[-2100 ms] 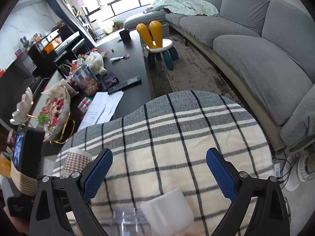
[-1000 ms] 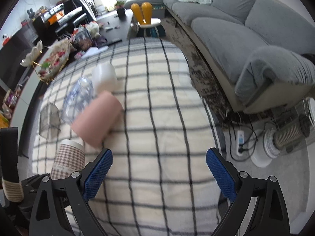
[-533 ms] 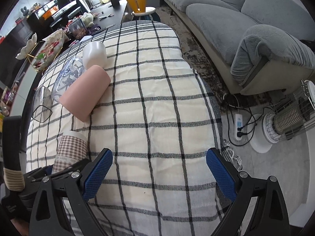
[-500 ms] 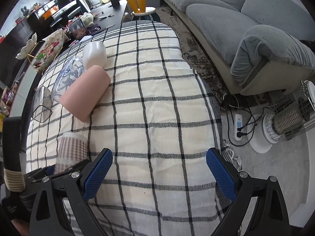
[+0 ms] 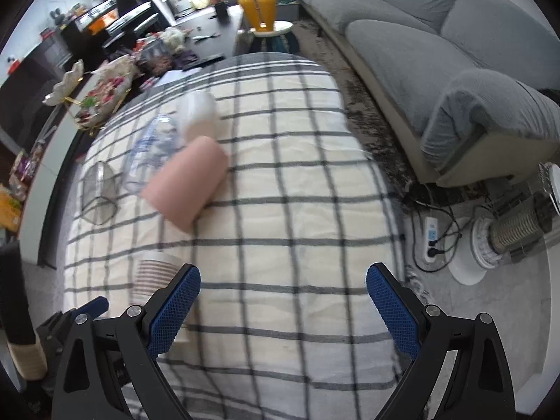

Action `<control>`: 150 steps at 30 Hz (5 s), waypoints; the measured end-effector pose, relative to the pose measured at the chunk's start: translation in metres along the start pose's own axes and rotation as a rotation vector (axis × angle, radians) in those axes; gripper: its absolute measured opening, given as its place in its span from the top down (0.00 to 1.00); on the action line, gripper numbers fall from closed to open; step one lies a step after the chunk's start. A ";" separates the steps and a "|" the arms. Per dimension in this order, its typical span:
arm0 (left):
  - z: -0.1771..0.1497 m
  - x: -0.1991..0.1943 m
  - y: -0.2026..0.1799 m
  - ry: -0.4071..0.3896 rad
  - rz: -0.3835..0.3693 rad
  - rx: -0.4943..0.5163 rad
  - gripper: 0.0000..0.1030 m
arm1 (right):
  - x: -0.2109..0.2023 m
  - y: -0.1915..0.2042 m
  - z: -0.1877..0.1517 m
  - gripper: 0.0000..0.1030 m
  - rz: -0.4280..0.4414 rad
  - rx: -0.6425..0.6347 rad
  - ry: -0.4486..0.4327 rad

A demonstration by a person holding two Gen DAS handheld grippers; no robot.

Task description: Flip cup upside down

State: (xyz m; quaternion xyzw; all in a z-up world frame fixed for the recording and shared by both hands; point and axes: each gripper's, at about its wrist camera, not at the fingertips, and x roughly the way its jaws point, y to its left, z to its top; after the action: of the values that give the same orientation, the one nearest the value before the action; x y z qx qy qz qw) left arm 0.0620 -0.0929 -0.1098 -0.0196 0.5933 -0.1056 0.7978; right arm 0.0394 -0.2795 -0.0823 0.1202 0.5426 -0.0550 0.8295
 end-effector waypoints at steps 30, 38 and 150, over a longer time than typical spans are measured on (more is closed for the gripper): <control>0.021 -0.035 0.150 -0.273 0.020 -0.274 0.06 | 0.164 0.149 0.016 0.23 -0.099 -0.162 0.735; 0.026 -0.029 0.162 -0.277 0.016 -0.292 0.06 | 0.173 0.148 -0.001 0.46 -0.092 -0.148 0.754; -0.048 -0.129 0.064 -0.699 0.194 -0.022 0.00 | -0.091 0.088 -0.064 0.07 -0.038 -0.157 -0.543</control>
State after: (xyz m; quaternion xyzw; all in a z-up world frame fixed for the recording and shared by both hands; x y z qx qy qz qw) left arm -0.0099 -0.0010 -0.0123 -0.0068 0.2848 -0.0097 0.9585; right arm -0.0347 -0.1814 -0.0116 0.0261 0.3052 -0.0587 0.9501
